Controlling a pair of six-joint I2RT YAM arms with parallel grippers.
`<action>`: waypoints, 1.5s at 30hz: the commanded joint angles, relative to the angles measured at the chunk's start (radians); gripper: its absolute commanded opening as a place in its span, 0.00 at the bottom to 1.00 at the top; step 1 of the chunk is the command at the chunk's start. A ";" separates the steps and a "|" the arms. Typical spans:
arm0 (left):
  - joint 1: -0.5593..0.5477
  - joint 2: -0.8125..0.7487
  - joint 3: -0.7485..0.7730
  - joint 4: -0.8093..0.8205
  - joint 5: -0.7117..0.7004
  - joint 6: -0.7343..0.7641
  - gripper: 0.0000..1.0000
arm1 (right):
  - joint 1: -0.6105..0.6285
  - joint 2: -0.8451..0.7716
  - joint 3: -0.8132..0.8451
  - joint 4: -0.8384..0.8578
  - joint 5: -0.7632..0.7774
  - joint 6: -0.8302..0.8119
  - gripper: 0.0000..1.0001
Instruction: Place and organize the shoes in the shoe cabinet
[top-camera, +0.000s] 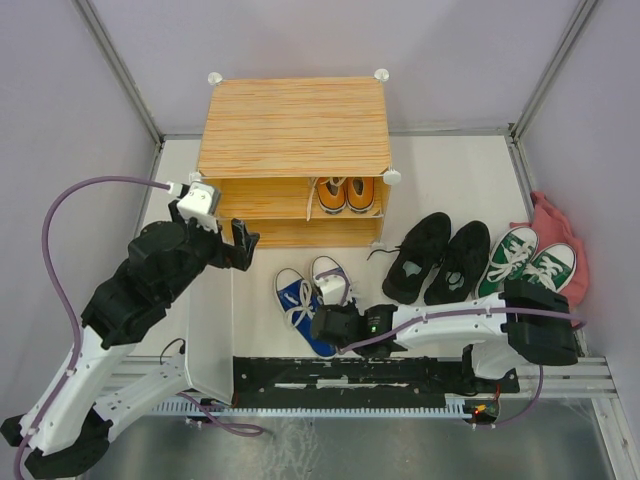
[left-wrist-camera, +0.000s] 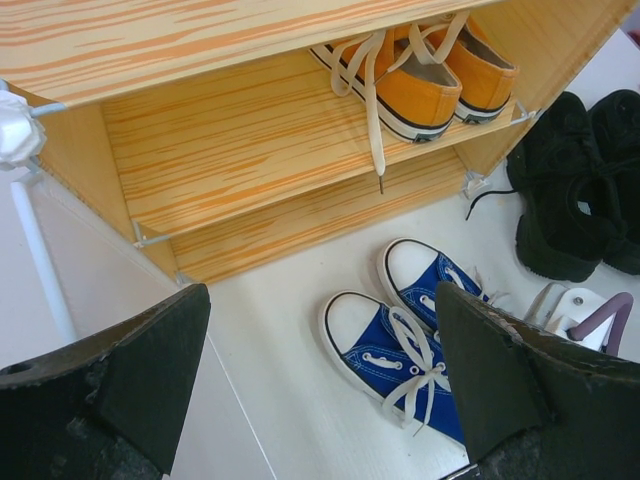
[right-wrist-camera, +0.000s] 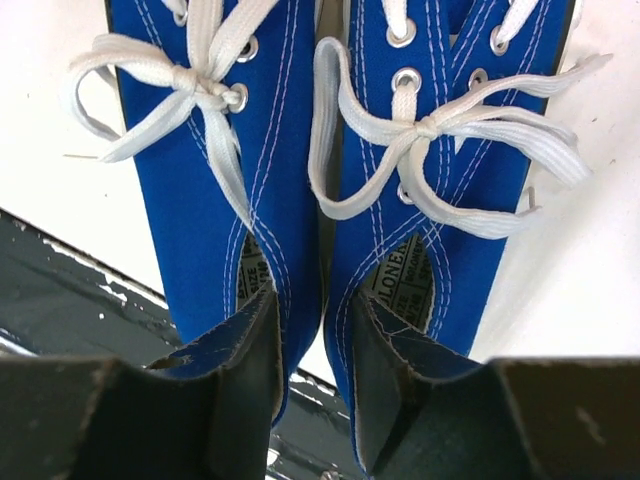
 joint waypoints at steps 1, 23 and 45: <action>0.002 -0.009 -0.006 0.046 -0.006 0.011 0.99 | 0.000 0.033 -0.029 0.046 0.069 0.082 0.42; 0.002 -0.018 0.077 0.008 0.017 0.012 0.99 | 0.000 -0.094 0.357 -0.262 0.033 -0.169 0.02; 0.002 -0.025 0.201 0.000 0.029 0.047 0.99 | -0.222 0.092 0.805 -0.088 -0.012 -0.433 0.02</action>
